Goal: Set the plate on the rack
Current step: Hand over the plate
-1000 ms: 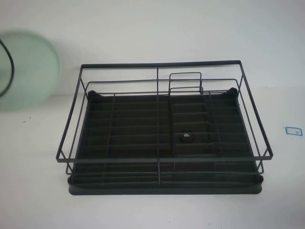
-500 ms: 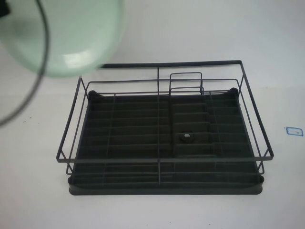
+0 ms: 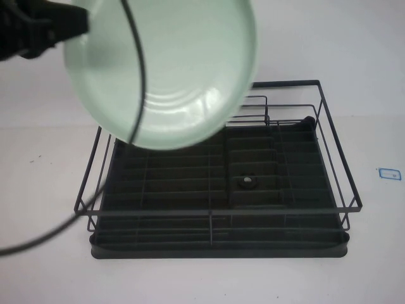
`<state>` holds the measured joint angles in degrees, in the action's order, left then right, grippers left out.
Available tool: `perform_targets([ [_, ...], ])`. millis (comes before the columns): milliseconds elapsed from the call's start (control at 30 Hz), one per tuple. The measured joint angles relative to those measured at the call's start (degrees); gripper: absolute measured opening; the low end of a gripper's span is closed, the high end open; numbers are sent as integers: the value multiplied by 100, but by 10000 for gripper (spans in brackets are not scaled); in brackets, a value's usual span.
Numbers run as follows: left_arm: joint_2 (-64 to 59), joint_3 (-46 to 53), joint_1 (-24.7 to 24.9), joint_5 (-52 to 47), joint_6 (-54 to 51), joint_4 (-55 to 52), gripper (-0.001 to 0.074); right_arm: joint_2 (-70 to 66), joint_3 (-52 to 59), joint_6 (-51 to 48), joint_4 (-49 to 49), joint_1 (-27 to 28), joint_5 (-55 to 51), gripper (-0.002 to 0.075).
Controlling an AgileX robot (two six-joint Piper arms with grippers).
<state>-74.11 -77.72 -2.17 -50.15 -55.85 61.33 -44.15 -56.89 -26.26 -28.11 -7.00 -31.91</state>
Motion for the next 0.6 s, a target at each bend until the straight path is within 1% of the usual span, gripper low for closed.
perform_targets([
  [33,0,0,103,-1,0,-56,5,-230,-50,-480,-473,0,-128,-2],
  [133,0,0,338,25,24,-109,5,-1014,-173,-2403,-2301,0,-729,-2],
  [167,0,0,410,25,50,-124,5,-1270,-235,-2878,-2860,0,-950,-2],
  [233,0,0,491,36,112,-139,5,-1705,-400,-3395,-3679,0,-1303,-2],
  [333,0,0,546,64,293,-162,5,-2194,-780,-3634,-4332,0,-1914,13],
  [367,0,0,546,69,321,-161,5,-2357,-937,-3660,-4531,0,-2192,34],
  [433,0,0,546,69,333,-174,5,-2636,-1253,-3686,-4883,0,-2755,105],
  [500,0,0,546,56,347,-174,5,-2891,-1564,-3684,-5135,0,-3294,212],
  [600,0,0,546,48,347,-150,5,-3077,-1899,-3611,-5196,0,-3640,363],
])
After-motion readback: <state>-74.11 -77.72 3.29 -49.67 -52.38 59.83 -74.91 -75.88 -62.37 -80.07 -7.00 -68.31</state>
